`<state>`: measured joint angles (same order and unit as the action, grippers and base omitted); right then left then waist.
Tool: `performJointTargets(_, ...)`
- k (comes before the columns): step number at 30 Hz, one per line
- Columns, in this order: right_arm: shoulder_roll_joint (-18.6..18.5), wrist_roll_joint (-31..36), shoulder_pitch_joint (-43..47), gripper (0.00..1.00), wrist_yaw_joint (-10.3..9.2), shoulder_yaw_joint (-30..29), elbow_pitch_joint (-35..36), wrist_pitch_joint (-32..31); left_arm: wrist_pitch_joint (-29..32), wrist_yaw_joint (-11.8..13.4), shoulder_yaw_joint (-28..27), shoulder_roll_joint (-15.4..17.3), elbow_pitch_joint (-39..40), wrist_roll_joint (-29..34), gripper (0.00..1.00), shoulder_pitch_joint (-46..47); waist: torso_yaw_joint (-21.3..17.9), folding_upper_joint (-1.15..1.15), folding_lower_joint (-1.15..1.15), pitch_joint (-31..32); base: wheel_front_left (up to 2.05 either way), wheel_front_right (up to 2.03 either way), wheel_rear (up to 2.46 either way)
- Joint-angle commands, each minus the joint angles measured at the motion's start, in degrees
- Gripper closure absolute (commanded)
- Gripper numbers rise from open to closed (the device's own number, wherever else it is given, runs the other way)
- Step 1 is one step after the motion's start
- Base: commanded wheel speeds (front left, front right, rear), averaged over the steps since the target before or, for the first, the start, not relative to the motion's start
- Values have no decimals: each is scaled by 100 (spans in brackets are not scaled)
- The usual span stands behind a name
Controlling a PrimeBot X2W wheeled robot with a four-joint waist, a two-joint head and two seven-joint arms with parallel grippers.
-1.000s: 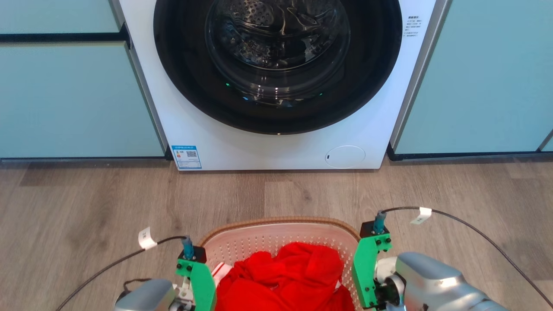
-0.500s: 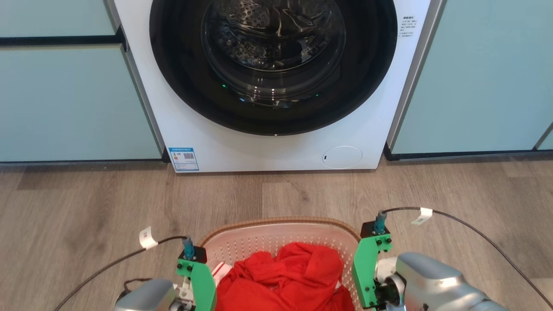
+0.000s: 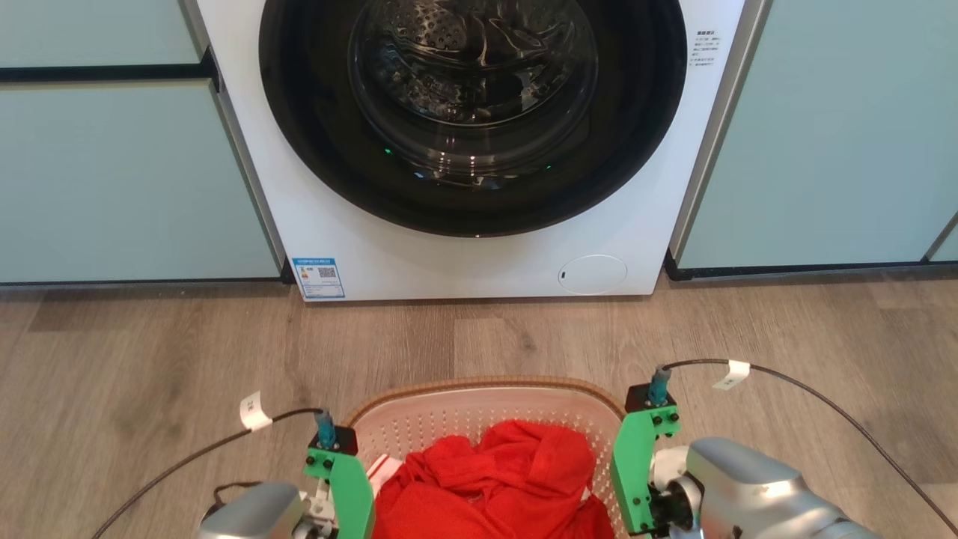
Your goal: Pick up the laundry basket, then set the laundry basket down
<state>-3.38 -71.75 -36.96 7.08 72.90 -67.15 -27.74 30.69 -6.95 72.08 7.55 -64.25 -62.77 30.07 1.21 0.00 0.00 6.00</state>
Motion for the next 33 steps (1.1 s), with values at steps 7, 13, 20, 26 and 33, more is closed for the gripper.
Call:
performJointTargets(7,50,6,-264,100,41,35,100,1,-24,-54,100,77,52,22,100,363,-4,0,0,18,0,0,0)
performJointTargets(13,50,2,-256,100,41,37,83,-2,-25,-54,110,78,53,11,100,363,-5,0,0,27,0,0,0)
performJointTargets(20,50,-14,-251,100,41,39,76,-3,-29,-54,117,75,43,-4,100,371,-5,0,0,30,0,0,0)
performJointTargets(26,50,-37,-241,100,41,40,83,-8,-31,-54,121,76,43,8,100,375,-2,0,0,36,0,0,0)
performJointTargets(33,50,-58,-245,100,41,41,95,-3,-20,-54,124,77,30,36,100,387,8,0,0,34,0,0,0)
